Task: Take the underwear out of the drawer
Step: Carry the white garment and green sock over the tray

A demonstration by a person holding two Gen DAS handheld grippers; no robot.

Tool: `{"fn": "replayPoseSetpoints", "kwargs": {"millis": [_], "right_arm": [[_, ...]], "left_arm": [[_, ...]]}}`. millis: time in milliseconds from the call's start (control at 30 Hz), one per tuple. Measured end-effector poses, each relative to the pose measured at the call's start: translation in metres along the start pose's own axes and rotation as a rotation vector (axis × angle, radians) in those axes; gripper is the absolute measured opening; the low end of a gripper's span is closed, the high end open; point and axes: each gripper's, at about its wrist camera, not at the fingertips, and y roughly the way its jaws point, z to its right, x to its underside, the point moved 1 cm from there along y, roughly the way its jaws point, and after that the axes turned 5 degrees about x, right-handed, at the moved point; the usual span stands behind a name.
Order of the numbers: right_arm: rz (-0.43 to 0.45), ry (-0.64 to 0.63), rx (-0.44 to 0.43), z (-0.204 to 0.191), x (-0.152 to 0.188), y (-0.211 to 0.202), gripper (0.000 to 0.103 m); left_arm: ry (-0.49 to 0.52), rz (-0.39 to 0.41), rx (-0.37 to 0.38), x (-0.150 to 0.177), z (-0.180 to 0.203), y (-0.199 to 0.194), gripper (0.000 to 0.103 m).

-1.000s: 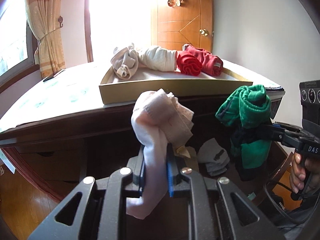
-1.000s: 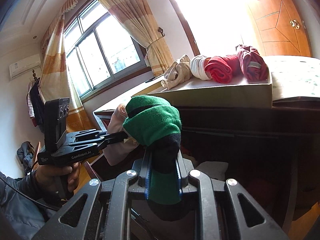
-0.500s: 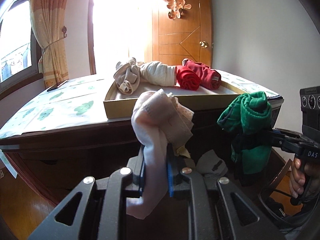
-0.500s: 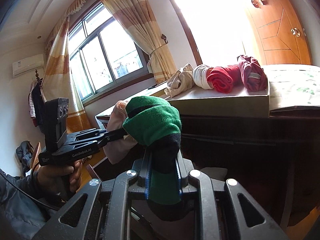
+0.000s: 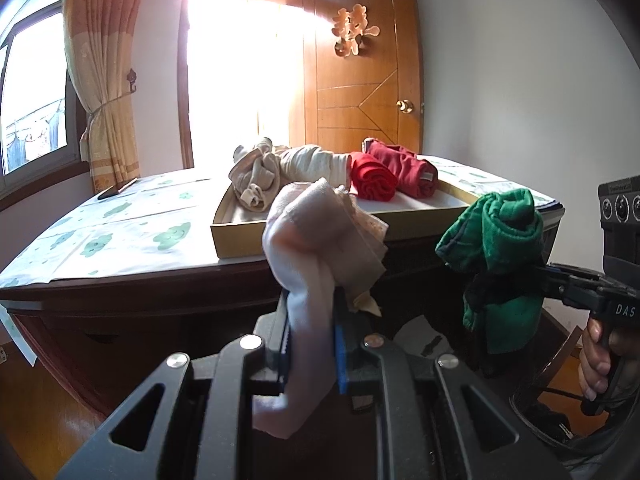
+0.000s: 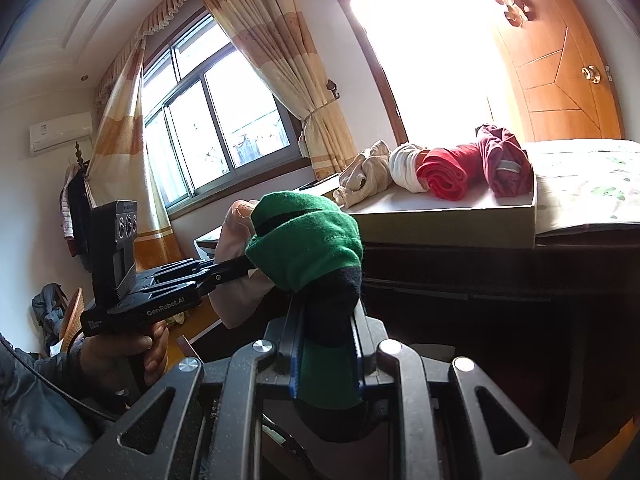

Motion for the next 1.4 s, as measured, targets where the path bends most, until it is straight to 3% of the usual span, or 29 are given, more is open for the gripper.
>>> {"fn": "replayPoseSetpoints", "kwargs": {"millis": [333,867,1400], "right_arm": [[0.046,-0.014,-0.017,-0.004,-0.004,-0.008,0.021],[0.081,-0.034,-0.019,-0.007,-0.012,-0.01,0.021],[0.074,-0.049,0.001,-0.007,-0.038,-0.005,0.021]], "left_arm": [[0.014,0.076,-0.011,-0.003,0.003,-0.012,0.015],[-0.008,0.122,-0.038,-0.007,-0.003,-0.017,0.015],[0.004,0.14,-0.02,-0.042,-0.007,-0.014,0.015]]}}
